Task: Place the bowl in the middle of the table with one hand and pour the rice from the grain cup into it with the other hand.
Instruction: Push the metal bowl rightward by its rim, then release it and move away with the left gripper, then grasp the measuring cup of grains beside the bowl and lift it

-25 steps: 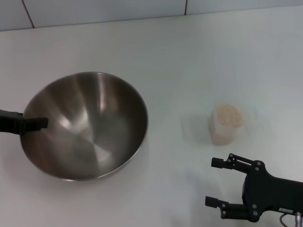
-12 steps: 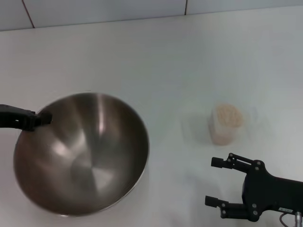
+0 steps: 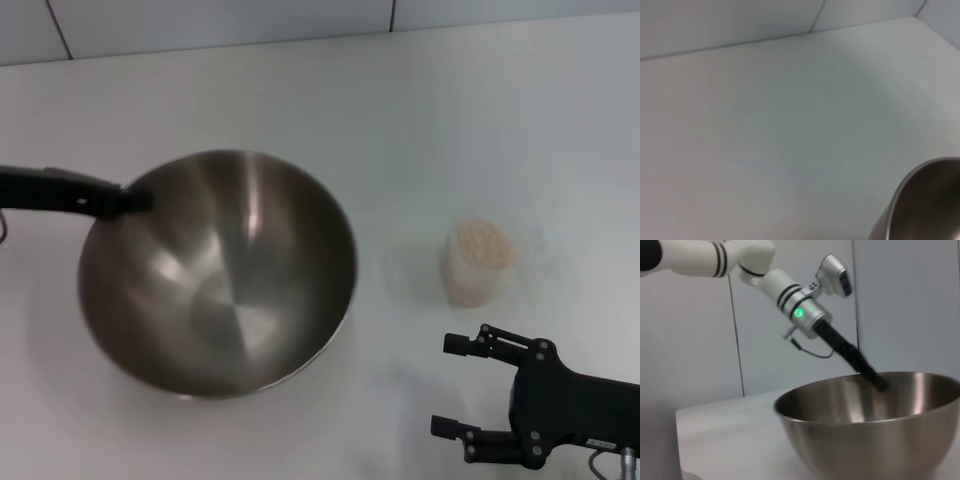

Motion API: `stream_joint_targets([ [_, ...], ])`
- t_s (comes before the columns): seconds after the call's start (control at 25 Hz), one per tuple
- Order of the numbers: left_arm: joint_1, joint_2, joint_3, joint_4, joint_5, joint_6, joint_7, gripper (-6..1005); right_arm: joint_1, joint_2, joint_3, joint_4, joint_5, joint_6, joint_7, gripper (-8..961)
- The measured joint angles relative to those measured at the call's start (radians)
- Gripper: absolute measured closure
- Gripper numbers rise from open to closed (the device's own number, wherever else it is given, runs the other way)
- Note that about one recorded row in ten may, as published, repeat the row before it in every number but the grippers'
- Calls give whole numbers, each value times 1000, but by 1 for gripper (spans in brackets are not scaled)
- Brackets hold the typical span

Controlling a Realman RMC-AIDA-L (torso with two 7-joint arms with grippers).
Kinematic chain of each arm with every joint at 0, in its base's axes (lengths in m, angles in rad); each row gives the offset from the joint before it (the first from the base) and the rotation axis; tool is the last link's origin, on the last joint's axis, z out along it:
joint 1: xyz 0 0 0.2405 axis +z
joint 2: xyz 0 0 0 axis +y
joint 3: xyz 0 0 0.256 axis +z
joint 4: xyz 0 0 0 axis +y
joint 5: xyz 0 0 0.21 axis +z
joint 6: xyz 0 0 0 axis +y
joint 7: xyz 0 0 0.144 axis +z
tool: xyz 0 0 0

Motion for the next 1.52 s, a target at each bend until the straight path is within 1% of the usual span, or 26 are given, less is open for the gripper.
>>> stream_joint_targets([
  [0.04, -58, 0, -10, -55, 5, -24, 17, 950, 1, 0, -1, 0, 0, 0, 0, 144],
  [0.08, -80, 0, -10, -77, 6, -38, 24, 950, 1, 0, -1, 0, 0, 0, 0, 145],
  [0.12, -80, 0, -10, -77, 6, -38, 24, 950, 1, 0, -1, 0, 0, -1, 1, 146],
  [0.16, -103, 0, -8, -98, 10, -55, 29, 950, 1, 0, -1, 0, 0, -1, 1, 147],
  [0.2, -144, 1, -5, -129, 27, -87, 35, 950, 1, 0, -1, 0, 0, -1, 2, 148],
  [0.24, -161, 1, -4, -144, 35, -101, 40, 950, 1, 1, -1, 0, 0, -2, 2, 149],
  [0.28, -161, 1, -4, -144, 35, -101, 40, 950, 1, 1, -1, 0, 0, -2, 2, 150],
  [0.32, -189, 1, -6, -177, 51, -125, 51, 950, 1, 1, -1, 0, 0, -2, 2, 150],
  [0.4, -189, 1, -6, -177, 51, -125, 51, 951, 2, 1, -1, 0, 0, -2, 3, 152],
  [0.44, -233, 3, -9, -231, 82, -164, 61, 951, 3, 1, -1, 0, 0, -2, 3, 153],
  [0.48, -250, 6, -9, -257, 97, -186, 63, 951, 3, 1, -1, 0, 0, -2, 3, 154],
  [0.6, -261, 7, -10, -279, 106, -212, 67, 951, 3, 2, -1, 0, 0, -3, 3, 157],
  [0.76, -256, 3, -12, -267, 101, -225, 67, 965, 3, 2, -1, 0, 0, -3, 3, 160],
  [1.08, -253, -2, -12, -254, 101, -244, 75, 875, 4, 4, 3, 0, 0, -1, 3, 167],
  [1.16, -238, -6, -11, -205, 100, -228, 82, 853, 4, 6, 5, 0, 1, 1, 3, 169],
  [1.24, -238, -6, -11, -205, 100, -228, 82, 752, 0, 8, 8, 0, 5, 2, 3, 171],
  [1.28, -222, -8, -11, -166, 95, -204, 83, 701, -3, 10, 16, 0, 7, 2, 3, 171],
  [1.32, -132, -16, -6, -3, 9, -117, 137, 650, -8, 12, 28, 1, 10, 0, 3, 172],
  [1.36, -84, -18, 1, 58, -50, -87, 179, 621, -14, 14, 45, 1, 11, -4, 1, 173],
  [1.4, -37, -18, 9, 112, -118, -59, 222, 592, -31, 20, 90, 2, 12, -19, -2, 174],
  [1.44, -37, -18, 9, 112, -118, -59, 222, 563, -31, 20, 90, 2, 12, -19, -2, 175],
  [1.48, 54, -16, 27, 185, -238, -18, 311, 534, -45, 24, 123, 3, 12, -31, -11, 176],
  [1.52, 54, -16, 27, 185, -238, -18, 311, 505, -57, 28, 153, 4, 12, -43, -25, 177],
])
